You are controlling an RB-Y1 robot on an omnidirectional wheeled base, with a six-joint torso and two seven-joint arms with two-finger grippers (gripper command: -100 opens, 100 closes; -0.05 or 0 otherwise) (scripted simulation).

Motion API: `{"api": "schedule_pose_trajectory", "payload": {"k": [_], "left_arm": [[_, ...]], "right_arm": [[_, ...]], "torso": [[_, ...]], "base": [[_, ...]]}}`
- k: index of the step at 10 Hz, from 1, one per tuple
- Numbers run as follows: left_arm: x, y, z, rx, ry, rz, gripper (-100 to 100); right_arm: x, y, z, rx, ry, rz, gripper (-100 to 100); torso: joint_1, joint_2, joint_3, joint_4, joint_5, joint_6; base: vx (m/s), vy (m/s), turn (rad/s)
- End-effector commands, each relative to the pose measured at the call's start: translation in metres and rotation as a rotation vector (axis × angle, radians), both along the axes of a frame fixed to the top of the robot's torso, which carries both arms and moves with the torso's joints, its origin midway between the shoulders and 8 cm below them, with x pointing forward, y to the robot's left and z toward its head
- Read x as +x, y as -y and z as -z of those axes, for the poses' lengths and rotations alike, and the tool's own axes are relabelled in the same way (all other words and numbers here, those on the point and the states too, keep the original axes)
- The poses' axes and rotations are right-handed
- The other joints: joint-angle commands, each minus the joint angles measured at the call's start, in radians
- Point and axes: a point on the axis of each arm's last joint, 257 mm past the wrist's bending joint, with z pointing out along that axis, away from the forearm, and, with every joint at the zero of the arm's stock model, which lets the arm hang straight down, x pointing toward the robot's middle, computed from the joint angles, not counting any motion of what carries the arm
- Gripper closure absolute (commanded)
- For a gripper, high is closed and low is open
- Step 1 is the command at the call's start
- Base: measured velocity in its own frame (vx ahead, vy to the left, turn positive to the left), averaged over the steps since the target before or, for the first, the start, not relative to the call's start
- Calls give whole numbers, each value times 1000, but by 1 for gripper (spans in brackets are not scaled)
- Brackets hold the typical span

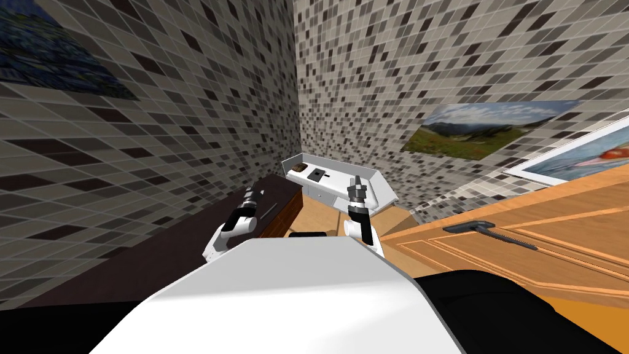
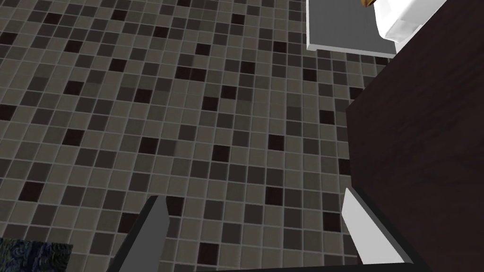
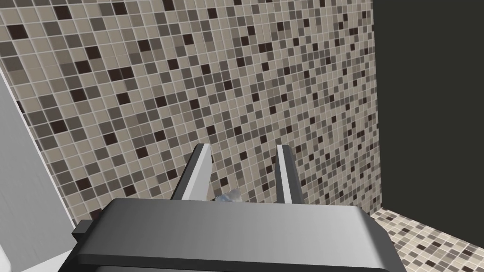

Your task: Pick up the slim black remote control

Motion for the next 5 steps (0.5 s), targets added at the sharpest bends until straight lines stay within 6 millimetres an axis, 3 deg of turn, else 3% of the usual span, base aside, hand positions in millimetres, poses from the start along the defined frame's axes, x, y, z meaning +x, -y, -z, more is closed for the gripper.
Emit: {"api": "schedule_pose_trajectory", "payload": {"k": [1,2,5], "left_arm": [[-1,-7,17,-26,-50,-12,-100],[-1,-17,36,-63,-97,-31,-100],[-3,-27,66,-111,-185,-54,-100]], "right_arm": [[0,0,0,0,0,0,0],[0,0,0,0,0,0,0],[0,0,0,0,0,0,0]], "torso": [[0,0,0,0,0,0],[0,1,0,0,0,0],[-1,0,0,0,0,0]], "base": [[61,-29,27],[80,-43,46],[71,-33,35]]}}
